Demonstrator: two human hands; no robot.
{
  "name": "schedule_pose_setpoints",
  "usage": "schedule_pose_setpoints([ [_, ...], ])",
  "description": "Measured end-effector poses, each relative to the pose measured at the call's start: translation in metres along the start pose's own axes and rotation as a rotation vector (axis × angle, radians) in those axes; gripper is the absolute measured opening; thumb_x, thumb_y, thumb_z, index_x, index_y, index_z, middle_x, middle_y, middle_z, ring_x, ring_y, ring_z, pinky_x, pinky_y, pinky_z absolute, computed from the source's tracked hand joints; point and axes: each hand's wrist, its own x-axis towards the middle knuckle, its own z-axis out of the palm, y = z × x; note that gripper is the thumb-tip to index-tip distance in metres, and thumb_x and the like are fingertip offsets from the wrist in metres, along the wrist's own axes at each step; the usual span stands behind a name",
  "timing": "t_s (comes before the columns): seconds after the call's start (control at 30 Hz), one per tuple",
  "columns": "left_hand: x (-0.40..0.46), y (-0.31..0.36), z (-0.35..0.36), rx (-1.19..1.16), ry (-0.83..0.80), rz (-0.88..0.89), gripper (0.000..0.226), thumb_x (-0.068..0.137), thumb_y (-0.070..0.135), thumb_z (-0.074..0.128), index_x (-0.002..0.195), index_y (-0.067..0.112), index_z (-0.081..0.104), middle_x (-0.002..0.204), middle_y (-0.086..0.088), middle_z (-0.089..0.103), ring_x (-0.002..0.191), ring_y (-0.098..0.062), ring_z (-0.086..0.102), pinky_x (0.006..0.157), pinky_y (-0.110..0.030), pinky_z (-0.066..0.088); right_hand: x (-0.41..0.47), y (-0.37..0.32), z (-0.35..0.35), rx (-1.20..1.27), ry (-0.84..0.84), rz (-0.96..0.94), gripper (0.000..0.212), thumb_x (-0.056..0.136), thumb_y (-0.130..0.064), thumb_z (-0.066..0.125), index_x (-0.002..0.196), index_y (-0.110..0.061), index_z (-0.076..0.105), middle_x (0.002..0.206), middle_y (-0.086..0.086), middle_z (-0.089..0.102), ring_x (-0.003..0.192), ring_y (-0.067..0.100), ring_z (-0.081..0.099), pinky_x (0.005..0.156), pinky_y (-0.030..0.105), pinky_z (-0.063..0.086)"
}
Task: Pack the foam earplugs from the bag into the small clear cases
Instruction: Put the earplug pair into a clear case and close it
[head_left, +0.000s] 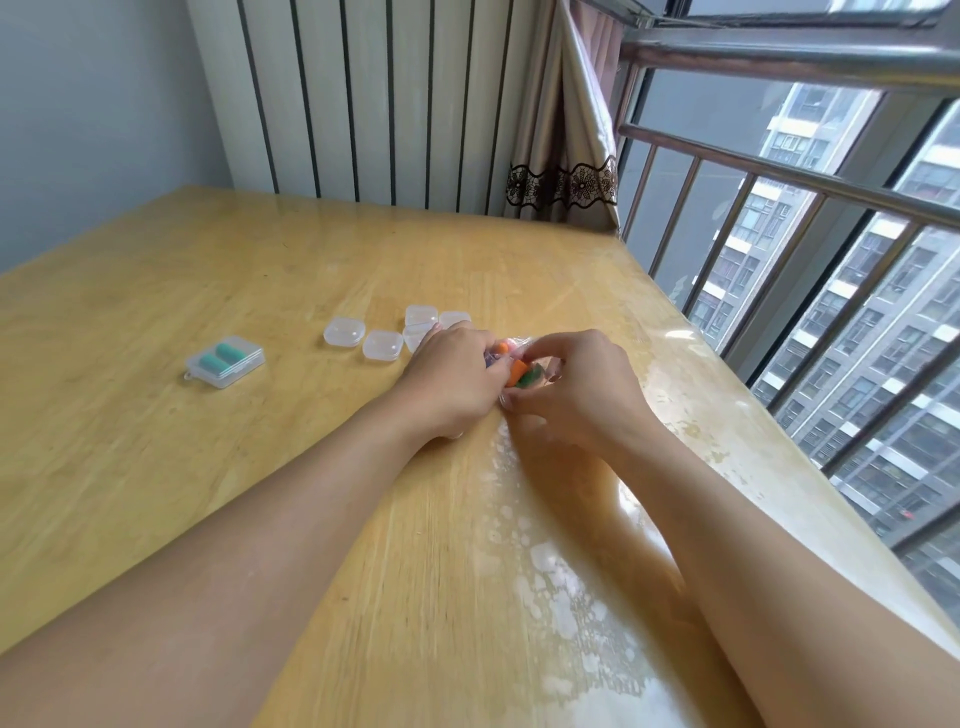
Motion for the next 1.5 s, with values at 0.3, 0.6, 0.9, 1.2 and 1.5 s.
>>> schedule_pose_setpoints([
  [0.3,-0.002,0.001,0.000,-0.007,0.009,0.027,0.027,0.102,0.025,0.047,0.104,0.008,0.068,0.103,-0.004,0.055,0.110,-0.019,0.049,0.121,-0.029,-0.002,0.000,-0.001,-0.005,-0.079,-0.069,-0.017,0.026,0.070,-0.037,0.088,0.089,-0.025,0.075,0.072,-0.007,0.067,0.065,0.011,0.062,0.056,0.027,0.045],
  [0.6,-0.006,0.002,0.000,0.021,0.042,0.042,0.030,0.104,0.027,0.044,0.100,0.006,0.066,0.087,0.001,0.051,0.104,-0.026,0.053,0.121,-0.031,0.006,-0.002,0.002,-0.008,0.032,-0.001,0.000,0.044,0.061,-0.036,0.095,0.098,-0.021,0.076,0.091,-0.002,0.070,0.083,0.014,0.065,0.073,0.032,0.052],
  [0.9,-0.006,-0.002,-0.002,-0.049,0.013,0.085,0.043,0.105,0.039,0.039,0.099,0.007,0.067,0.098,-0.002,0.060,0.107,-0.017,0.054,0.124,-0.033,0.004,-0.001,0.007,-0.008,0.111,0.013,-0.031,0.024,0.074,-0.031,0.088,0.089,-0.018,0.075,0.074,0.000,0.062,0.066,0.013,0.055,0.061,0.029,0.043],
  [1.2,-0.011,-0.002,-0.013,-0.126,-0.029,0.097,0.023,0.099,0.032,0.059,0.100,0.014,0.072,0.073,0.011,0.052,0.089,-0.014,0.055,0.120,-0.030,0.006,0.005,0.011,-0.020,0.101,-0.074,-0.064,0.012,0.079,-0.029,0.083,0.088,-0.023,0.079,0.087,0.014,0.071,0.065,0.015,0.060,0.060,0.028,0.046],
  [1.5,-0.012,-0.001,-0.012,-0.105,-0.041,0.123,0.025,0.099,0.033,0.059,0.087,0.013,0.068,0.079,0.010,0.049,0.079,-0.011,0.049,0.078,-0.029,0.039,0.006,0.010,-0.010,0.030,0.104,-0.112,0.009,0.084,-0.026,0.075,0.082,-0.017,0.077,0.086,-0.003,0.069,0.076,0.015,0.063,0.068,0.035,0.051],
])
